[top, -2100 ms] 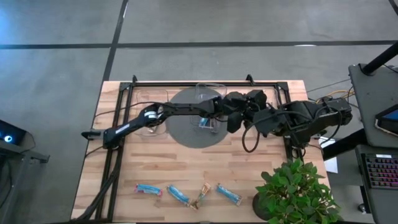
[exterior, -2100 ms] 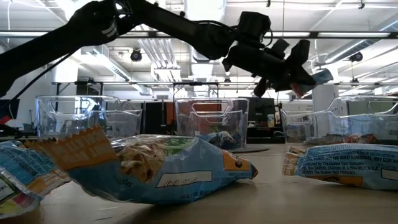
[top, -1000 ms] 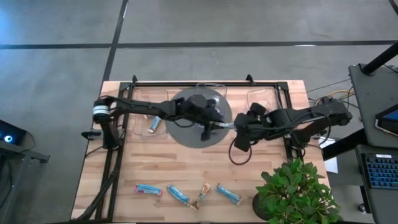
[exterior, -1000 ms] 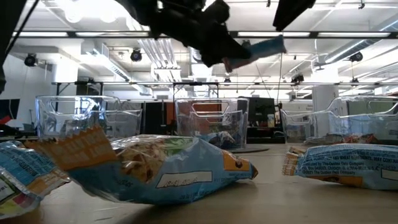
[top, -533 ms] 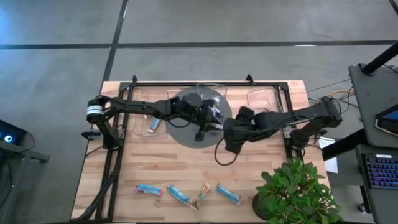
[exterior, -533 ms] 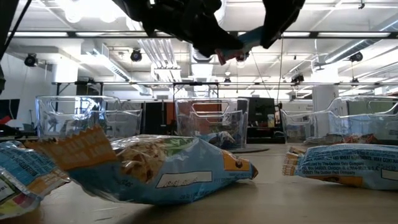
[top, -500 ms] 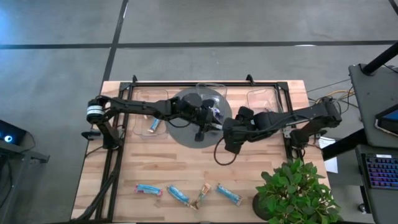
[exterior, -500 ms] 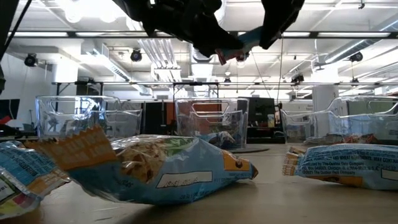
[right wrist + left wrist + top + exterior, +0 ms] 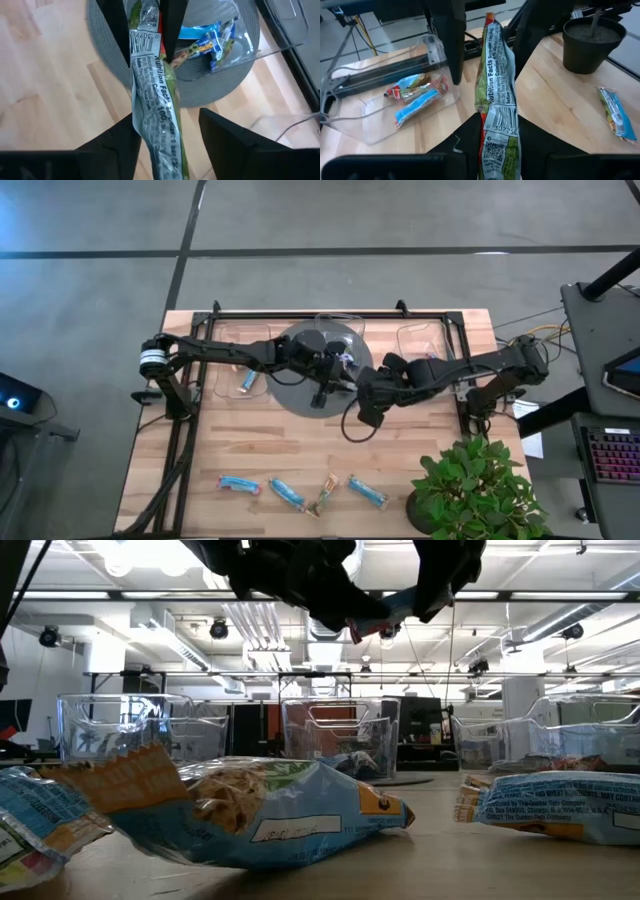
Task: Pick and place Granola Bars by type
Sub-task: Put the red granola bar into the right transparent bin
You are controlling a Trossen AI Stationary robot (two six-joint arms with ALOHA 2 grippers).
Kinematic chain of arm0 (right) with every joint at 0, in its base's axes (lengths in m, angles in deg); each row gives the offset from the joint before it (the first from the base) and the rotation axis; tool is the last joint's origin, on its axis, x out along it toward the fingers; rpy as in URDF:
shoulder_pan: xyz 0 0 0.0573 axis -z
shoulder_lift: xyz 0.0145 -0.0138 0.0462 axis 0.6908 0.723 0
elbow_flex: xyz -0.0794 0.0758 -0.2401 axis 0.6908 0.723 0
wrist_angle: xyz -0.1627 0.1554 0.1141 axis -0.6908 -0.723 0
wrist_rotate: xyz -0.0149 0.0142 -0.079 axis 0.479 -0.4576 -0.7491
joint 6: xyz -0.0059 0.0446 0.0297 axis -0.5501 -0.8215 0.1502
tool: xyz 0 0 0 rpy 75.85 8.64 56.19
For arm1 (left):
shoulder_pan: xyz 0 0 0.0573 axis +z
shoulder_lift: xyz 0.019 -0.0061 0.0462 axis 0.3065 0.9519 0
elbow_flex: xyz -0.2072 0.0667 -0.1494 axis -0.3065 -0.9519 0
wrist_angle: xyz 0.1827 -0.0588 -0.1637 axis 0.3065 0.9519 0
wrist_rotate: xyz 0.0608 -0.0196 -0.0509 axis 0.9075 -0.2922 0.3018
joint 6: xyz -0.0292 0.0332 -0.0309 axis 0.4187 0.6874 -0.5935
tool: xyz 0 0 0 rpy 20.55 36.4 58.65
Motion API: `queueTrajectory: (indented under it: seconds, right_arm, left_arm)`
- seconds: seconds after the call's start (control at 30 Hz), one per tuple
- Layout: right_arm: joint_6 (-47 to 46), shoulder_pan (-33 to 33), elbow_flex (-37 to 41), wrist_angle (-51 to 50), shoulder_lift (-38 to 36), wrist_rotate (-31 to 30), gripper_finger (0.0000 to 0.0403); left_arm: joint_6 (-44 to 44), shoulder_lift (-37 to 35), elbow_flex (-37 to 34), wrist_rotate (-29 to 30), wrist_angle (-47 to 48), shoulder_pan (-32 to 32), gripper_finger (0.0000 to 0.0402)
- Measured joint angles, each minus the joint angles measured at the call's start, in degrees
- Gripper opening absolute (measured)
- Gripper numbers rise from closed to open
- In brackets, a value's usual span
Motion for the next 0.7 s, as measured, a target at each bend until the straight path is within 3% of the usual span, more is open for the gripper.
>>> queueTrajectory:
  seconds: [0.13, 0.27, 0.4, 0.57, 0.7]
  right_arm:
    - [0.09, 0.30, -0.03, -0.09, -0.02, -0.08, 0.0149]
    - [0.12, 0.44, -0.13, -0.17, -0.04, -0.31, 0.0115]
    - [0.12, 0.44, -0.13, -0.17, -0.04, -0.44, 0.0083]
    - [0.11, 0.42, -0.13, -0.14, -0.04, -0.44, 0.0053]
    - [-0.12, 0.43, -0.13, -0.17, -0.04, -0.76, 0.0045]
  left_arm:
    - [-0.48, 0.00, 0.00, 0.84, -1.45, -0.01, 0.0085]
    - [-2.89, 0.00, 0.00, 7.02, -1.59, -0.03, 0.0085]
    - [-3.79, 0.07, 0.00, 7.15, -0.42, 0.09, 0.0088]
    - [-5.66, 0.09, 0.00, 8.33, 0.72, 0.02, 0.0123]
    - [-6.47, 0.09, 0.00, 14.84, 0.74, 0.00, 0.0152]
